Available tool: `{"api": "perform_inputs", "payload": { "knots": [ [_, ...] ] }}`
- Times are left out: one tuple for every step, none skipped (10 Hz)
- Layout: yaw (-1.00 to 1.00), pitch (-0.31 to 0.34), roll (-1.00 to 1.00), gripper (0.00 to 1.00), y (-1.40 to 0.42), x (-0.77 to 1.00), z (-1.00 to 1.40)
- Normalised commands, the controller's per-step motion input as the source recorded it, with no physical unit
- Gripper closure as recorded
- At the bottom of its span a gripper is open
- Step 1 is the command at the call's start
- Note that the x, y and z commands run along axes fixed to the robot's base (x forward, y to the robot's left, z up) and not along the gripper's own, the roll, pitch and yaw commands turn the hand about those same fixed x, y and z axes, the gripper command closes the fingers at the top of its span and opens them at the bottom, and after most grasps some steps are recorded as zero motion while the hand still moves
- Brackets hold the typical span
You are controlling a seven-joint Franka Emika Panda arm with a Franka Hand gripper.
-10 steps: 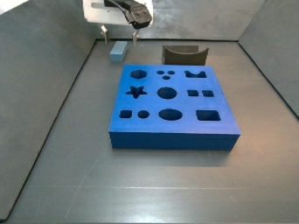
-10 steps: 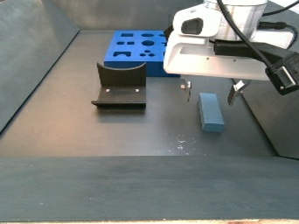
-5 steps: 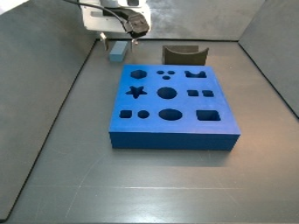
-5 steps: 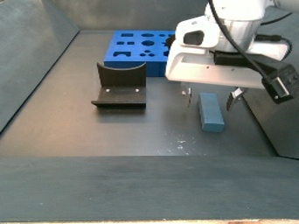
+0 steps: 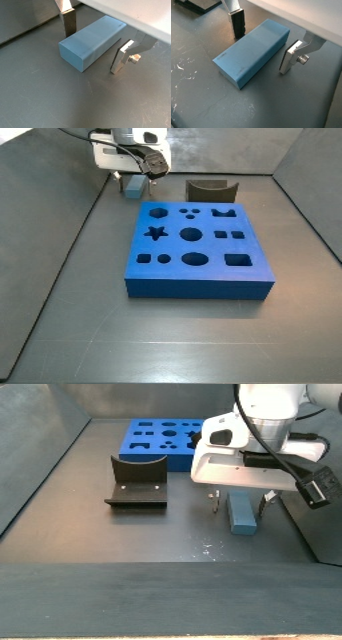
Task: Pick up the rectangle object. Move up. Place the rectangle object on the fixture. Regrasp the rectangle object. Move to above the board. Insert the rectangle object.
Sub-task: Pick up the rectangle object.
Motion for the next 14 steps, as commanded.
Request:
{"api": "perform_inputs", "payload": {
  "knots": [
    [0.00,-0.191,-0.07,0.00,0.00,-0.04,-0.29],
    [0.00,-0.071,-0.14,0.00,0.00,0.00,-0.20],
    [0.00,-0.117,0.00,0.00,0.00,-0.08,-0.01],
    [0.00,-0.211,0.00,0.00,0.00,-0.05,-0.09],
    [0.04,-0.726,-0.21,0.00,0.00,-0.18,-0.45],
    [0.00,-0.200,-0.15,0.00,0.00,-0.04,-0.10],
    [0.00,0.000,0.00,1.00,0.00,0.00,0.00],
    [0.00,0.000,0.03,1.00,0.00,0.00,0.00],
    [0.00,0.000,0.00,1.00,0.00,0.00,0.00],
    [0.00,0.000,0.00,1.00,0.00,0.00,0.00],
    [0.00,0.000,0.00,1.00,0.00,0.00,0.00],
    [0.00,0.000,0.00,1.00,0.00,0.00,0.00],
    [0.00,0.000,0.00,1.00,0.00,0.00,0.00],
    [0.00,0.000,0.00,1.00,0.00,0.00,0.00]
  ]
}}
